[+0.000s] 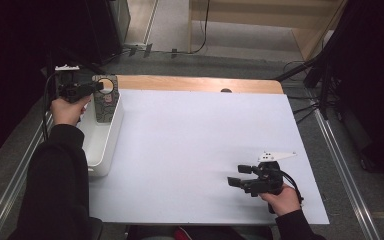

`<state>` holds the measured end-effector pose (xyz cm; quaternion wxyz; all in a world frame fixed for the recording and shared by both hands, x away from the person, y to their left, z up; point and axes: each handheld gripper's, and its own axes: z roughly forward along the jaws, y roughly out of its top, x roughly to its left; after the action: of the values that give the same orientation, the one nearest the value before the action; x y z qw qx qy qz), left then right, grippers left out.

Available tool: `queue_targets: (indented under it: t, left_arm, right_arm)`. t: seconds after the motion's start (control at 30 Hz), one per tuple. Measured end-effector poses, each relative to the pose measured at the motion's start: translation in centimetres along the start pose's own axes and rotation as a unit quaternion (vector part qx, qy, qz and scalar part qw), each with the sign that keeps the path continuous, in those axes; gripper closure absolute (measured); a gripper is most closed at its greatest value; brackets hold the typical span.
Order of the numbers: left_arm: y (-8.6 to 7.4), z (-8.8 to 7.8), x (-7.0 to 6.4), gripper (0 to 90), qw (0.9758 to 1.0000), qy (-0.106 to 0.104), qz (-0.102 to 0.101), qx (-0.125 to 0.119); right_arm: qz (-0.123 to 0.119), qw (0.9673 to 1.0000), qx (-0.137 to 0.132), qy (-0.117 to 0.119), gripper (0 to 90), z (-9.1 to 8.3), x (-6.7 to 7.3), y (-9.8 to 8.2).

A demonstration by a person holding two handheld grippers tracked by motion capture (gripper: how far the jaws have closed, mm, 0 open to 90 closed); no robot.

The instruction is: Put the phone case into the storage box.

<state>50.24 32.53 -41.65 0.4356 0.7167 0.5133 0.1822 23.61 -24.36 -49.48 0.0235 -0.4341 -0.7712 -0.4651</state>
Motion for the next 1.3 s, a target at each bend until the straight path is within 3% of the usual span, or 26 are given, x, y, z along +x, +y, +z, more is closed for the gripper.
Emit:
queue_targets:
  t: [0.5, 0.7, 0.83, 1.3]
  left_arm:
    - [-0.2, 0.3, 0.2, 69.5, 0.9999, -0.006, -0.006, 0.007]
    - [-0.2, 0.5, 0.3, 46.2, 0.9997, -0.003, -0.016, 0.016]
    - [-0.2, 0.5, 0.3, 38.9, 0.9997, -0.007, -0.018, 0.017]
    - [0.4, -1.0, 0.4, 35.9, 0.9994, -0.010, -0.028, 0.018]
  right_arm:
    - [-0.001, 1.0000, 0.000, 0.002, 22.2, 0.0, 0.1, 0.0]
    - [0.001, 1.0000, 0.001, 0.002, 22.2, -0.1, 0.2, 0.0]
    - [0.001, 1.0000, 0.000, 0.002, 22.2, 0.0, 0.1, 0.0]
    - [-0.003, 1.0000, 0.003, 0.002, 22.2, 0.1, 0.1, 0.1]
